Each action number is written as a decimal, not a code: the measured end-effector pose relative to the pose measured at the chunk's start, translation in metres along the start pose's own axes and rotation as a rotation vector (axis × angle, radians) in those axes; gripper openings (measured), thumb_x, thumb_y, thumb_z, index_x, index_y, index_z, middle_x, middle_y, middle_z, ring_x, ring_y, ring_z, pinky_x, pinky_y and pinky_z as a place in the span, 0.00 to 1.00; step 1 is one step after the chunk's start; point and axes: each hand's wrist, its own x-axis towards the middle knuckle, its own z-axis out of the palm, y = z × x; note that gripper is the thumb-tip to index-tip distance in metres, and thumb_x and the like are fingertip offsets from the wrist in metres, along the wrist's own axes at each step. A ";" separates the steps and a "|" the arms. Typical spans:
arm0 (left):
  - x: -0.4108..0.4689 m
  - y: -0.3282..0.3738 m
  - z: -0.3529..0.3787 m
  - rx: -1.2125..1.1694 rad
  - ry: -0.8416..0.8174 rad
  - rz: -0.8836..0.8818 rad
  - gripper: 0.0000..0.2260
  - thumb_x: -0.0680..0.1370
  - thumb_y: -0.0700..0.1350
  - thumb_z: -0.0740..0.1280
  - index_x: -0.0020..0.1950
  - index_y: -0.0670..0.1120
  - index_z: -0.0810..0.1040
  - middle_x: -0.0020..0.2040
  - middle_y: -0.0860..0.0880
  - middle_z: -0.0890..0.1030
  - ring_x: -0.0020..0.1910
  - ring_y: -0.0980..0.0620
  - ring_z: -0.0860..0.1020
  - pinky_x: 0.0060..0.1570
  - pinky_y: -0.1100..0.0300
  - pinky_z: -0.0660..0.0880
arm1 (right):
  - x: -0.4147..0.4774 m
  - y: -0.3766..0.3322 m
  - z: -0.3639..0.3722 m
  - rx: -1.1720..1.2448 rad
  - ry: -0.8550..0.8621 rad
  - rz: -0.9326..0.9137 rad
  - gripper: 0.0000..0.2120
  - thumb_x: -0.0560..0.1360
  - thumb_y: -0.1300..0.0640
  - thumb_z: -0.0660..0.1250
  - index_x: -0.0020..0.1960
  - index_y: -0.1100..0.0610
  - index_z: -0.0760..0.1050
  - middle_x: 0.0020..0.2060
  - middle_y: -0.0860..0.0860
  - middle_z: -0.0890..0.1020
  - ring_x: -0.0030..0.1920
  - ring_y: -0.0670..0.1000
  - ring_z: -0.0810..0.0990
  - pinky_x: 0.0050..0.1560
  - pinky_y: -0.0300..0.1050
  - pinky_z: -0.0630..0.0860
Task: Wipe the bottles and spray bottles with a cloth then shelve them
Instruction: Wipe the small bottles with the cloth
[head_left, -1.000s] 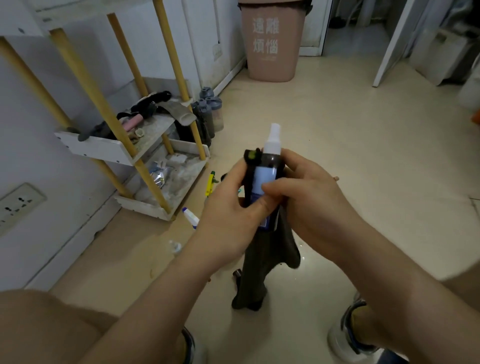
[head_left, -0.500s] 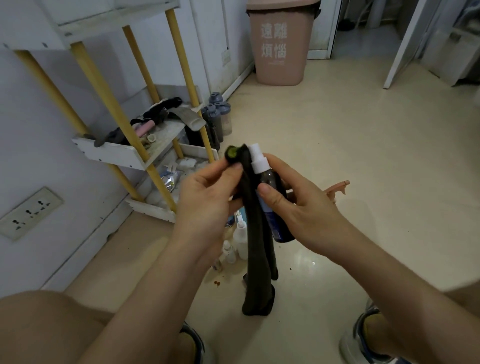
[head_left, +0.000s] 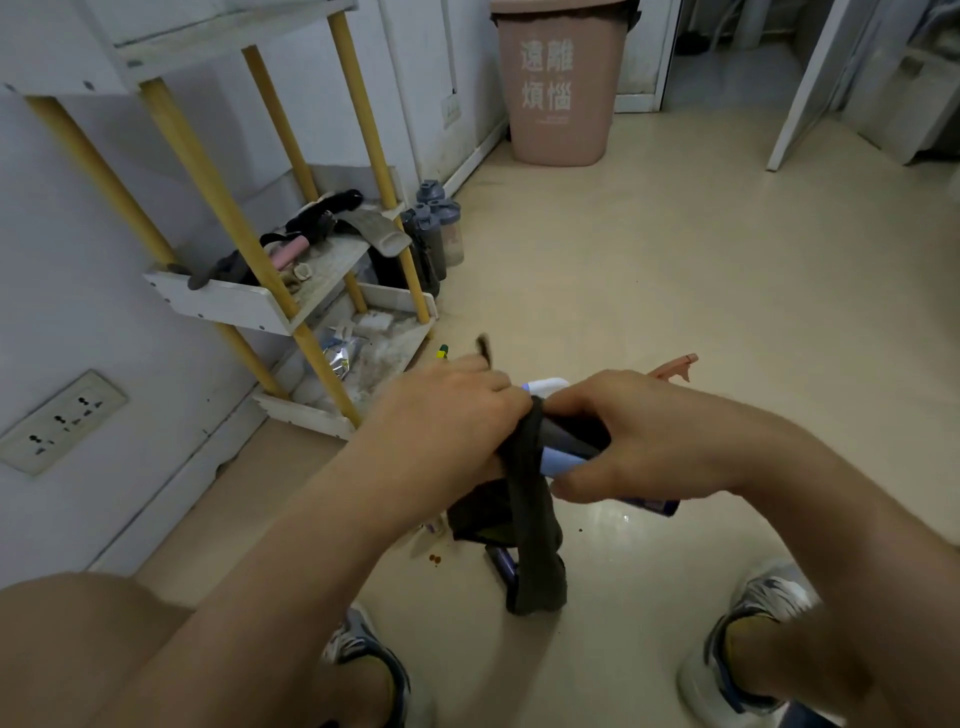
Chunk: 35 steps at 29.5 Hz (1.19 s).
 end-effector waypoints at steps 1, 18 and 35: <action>-0.001 -0.001 0.001 -0.066 -0.113 -0.029 0.15 0.76 0.57 0.68 0.59 0.52 0.77 0.49 0.54 0.79 0.50 0.52 0.75 0.49 0.56 0.74 | 0.001 0.002 0.003 -0.108 0.006 -0.036 0.11 0.72 0.56 0.72 0.46 0.44 0.72 0.35 0.43 0.75 0.32 0.41 0.75 0.33 0.30 0.67; -0.010 -0.005 0.015 -1.026 0.270 -0.373 0.11 0.80 0.48 0.58 0.45 0.48 0.79 0.37 0.53 0.80 0.39 0.55 0.78 0.41 0.55 0.74 | 0.002 0.002 0.030 -0.485 0.647 -0.152 0.20 0.69 0.59 0.72 0.61 0.54 0.76 0.46 0.50 0.80 0.38 0.53 0.78 0.37 0.41 0.65; -0.008 0.004 0.005 -1.595 0.461 -0.619 0.22 0.73 0.25 0.64 0.56 0.49 0.82 0.49 0.50 0.86 0.51 0.53 0.84 0.44 0.59 0.81 | 0.004 -0.014 0.025 0.640 0.477 -0.088 0.26 0.68 0.51 0.77 0.63 0.42 0.73 0.50 0.42 0.81 0.45 0.38 0.82 0.43 0.32 0.78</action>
